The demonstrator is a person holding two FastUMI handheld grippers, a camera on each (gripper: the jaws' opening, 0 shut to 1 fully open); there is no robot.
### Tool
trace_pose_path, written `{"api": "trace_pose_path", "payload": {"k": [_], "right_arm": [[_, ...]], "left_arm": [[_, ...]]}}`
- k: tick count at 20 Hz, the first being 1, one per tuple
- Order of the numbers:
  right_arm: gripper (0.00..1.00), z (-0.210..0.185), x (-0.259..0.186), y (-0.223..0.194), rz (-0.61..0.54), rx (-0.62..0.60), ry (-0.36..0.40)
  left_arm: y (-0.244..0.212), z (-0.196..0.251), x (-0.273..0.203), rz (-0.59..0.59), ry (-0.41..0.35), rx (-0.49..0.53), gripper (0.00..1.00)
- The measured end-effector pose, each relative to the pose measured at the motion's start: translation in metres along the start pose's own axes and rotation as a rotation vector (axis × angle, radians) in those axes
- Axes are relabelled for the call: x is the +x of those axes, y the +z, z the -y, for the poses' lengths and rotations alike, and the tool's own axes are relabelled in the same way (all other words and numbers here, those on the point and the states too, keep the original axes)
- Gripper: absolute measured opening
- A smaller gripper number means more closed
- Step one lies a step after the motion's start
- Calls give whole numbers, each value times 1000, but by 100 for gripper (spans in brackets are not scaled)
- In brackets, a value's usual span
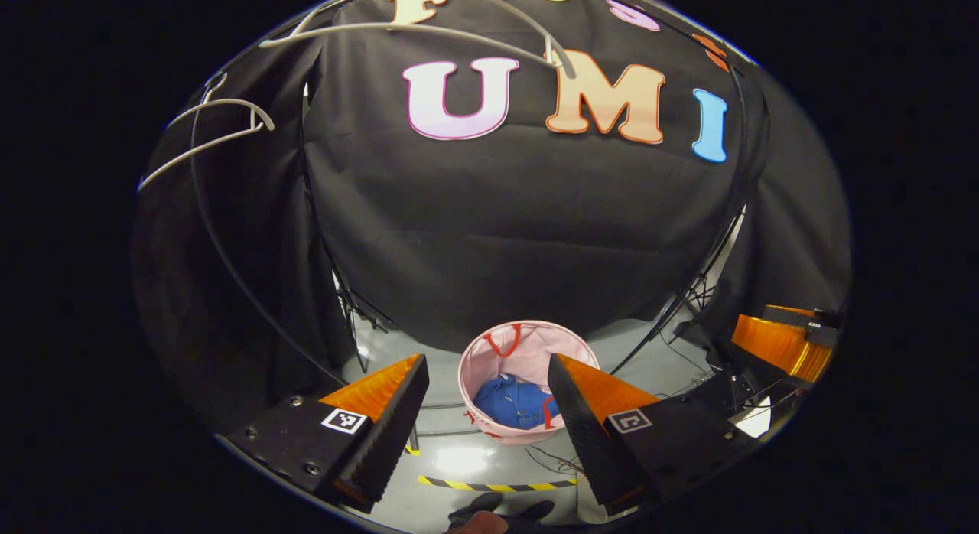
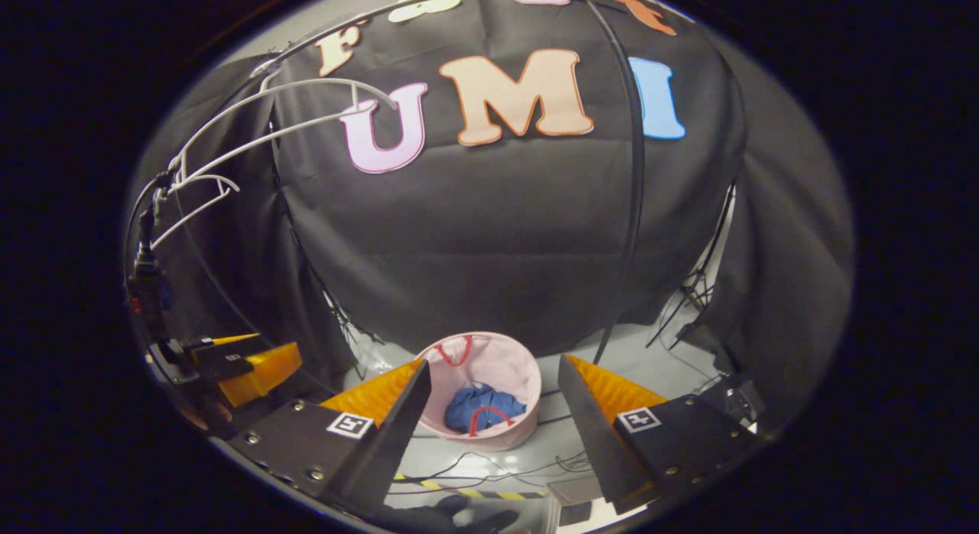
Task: Grasp the clothes on the hanger with both hands and then place them into the laundry hamper below.
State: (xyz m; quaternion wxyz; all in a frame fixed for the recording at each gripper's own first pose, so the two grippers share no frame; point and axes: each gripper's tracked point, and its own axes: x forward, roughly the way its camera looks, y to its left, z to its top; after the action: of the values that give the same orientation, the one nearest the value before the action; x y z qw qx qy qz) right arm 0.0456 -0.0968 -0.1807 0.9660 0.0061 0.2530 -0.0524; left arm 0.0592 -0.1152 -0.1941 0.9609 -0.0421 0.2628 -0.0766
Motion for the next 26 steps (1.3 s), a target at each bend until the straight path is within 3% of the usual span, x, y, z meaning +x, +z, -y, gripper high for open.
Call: {"api": "trace_pose_path", "payload": {"k": [6, 7, 12, 22, 26], "right_arm": [[96, -15, -39, 41, 111, 56, -16], [100, -15, -47, 47, 133, 72, -12], [100, -20, -87, 81, 228, 44, -44], [99, -47, -151, 147, 445, 68, 16], [99, -43, -159, 158, 460, 69, 34]], "left_arm": [[29, -19, -34, 78, 5, 63, 99], [36, -20, -41, 91, 3, 63, 99], [75, -29, -67, 181, -20, 41, 99], [153, -52, -132, 383, -31, 13, 95], [176, -54, -148, 439, -38, 55, 96]]}}
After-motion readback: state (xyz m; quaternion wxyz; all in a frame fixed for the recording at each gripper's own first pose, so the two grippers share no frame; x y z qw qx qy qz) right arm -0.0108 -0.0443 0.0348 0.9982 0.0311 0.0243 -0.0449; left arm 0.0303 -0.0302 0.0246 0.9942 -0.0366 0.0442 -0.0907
